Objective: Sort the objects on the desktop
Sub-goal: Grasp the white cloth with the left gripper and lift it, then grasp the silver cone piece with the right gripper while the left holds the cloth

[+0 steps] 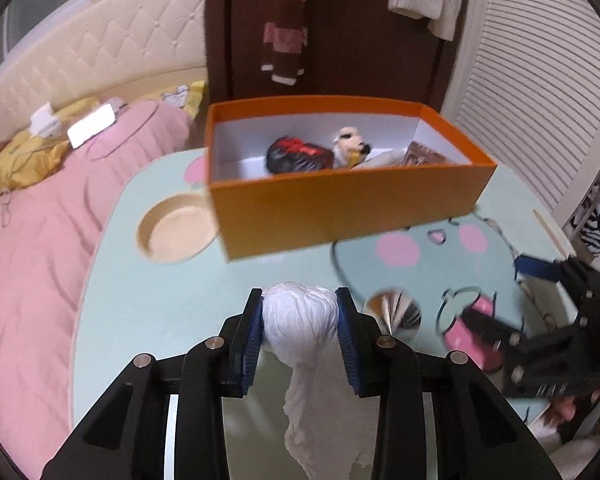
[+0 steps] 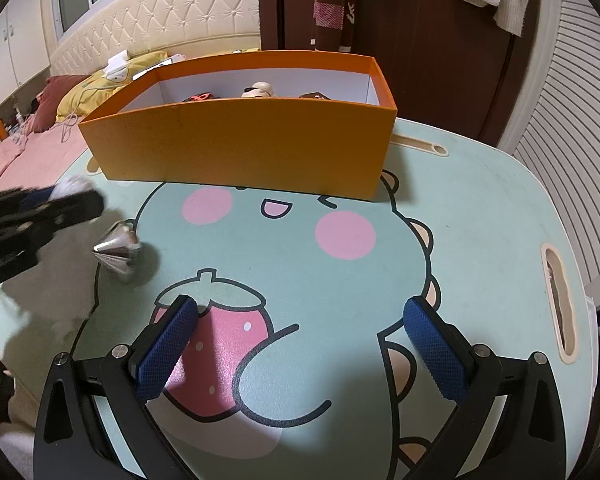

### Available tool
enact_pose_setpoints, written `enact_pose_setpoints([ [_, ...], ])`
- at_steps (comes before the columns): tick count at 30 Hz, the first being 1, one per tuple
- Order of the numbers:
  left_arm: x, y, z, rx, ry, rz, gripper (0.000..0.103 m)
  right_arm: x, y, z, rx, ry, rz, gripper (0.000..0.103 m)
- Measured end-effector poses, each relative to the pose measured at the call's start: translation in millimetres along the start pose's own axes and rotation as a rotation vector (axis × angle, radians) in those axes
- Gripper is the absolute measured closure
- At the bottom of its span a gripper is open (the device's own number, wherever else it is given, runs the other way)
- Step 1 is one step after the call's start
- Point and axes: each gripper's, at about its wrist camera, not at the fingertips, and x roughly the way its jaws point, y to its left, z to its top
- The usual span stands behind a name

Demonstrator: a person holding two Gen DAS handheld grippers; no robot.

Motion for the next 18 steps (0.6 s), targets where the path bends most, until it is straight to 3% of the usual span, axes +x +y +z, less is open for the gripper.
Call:
enact_pose_setpoints([
  [4,9,7,-13,0.008,0.027,0.047,0.069,-1,0,-1,0.002,-0.003,0.000,0.000],
  [7,12,9,-17,0.003,-0.014,0.064,0.068,-1,0,-1,0.003,-0.005,-0.002,0.000],
  [18,15,13,-21,-0.014,-0.050,0.049,0.068,0,4,3,0.002,0.010,-0.007,0.000],
])
